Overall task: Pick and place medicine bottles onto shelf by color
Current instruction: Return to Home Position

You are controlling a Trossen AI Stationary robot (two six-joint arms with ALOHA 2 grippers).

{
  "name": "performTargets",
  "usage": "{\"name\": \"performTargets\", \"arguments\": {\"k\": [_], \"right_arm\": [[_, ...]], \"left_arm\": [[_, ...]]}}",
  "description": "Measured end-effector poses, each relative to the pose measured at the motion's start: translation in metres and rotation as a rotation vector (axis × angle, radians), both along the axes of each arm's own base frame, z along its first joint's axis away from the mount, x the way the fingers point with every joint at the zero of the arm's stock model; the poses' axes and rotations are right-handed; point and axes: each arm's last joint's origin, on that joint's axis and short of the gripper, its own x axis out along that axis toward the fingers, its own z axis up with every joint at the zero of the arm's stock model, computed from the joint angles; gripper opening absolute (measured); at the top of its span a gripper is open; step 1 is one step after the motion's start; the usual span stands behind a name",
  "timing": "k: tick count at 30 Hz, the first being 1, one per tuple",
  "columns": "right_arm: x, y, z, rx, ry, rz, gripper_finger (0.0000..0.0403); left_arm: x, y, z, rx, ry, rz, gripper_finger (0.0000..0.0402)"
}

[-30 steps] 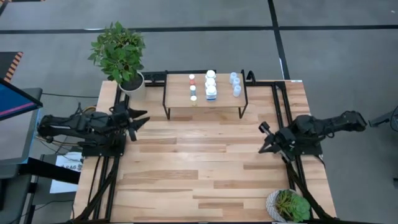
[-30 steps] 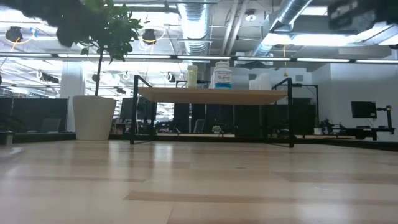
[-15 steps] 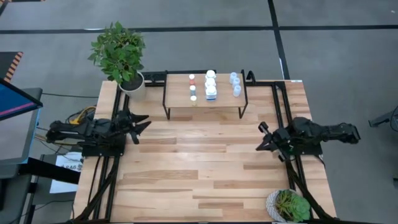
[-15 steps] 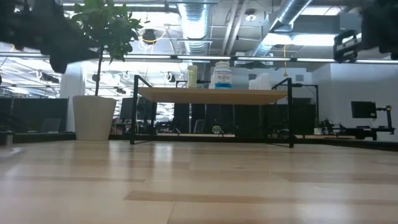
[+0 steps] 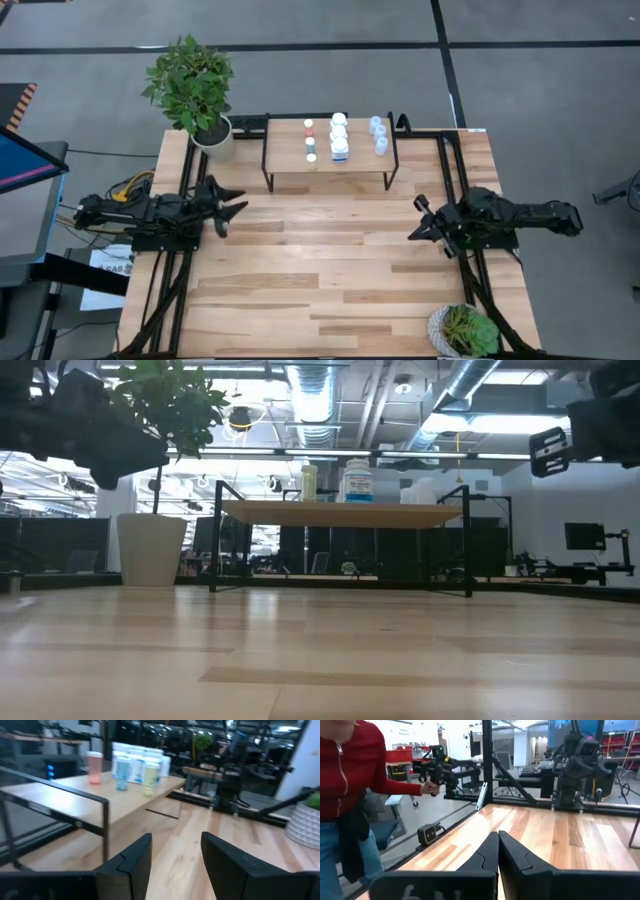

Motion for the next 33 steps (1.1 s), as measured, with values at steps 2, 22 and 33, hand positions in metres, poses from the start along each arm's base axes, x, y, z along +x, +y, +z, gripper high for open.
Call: {"name": "performTargets", "arguments": {"k": [2, 22, 33], "right_arm": [[0.0004, -0.0004, -0.0006, 0.0, 0.006, -0.003, 0.0024], [0.001, -0.0004, -0.0016, 0.002, 0.017, -0.011, 0.0024], [0.001, -0.0005, -0.0017, 0.002, 0.018, -0.012, 0.0024]], "left_arm": [[0.0004, -0.0009, -0.0003, -0.005, 0.002, -0.032, 0.0158], [0.0007, -0.0019, -0.0007, -0.022, 0.004, -0.07, 0.0158], [0.0007, -0.0019, -0.0008, -0.022, 0.004, -0.07, 0.0158]]}}
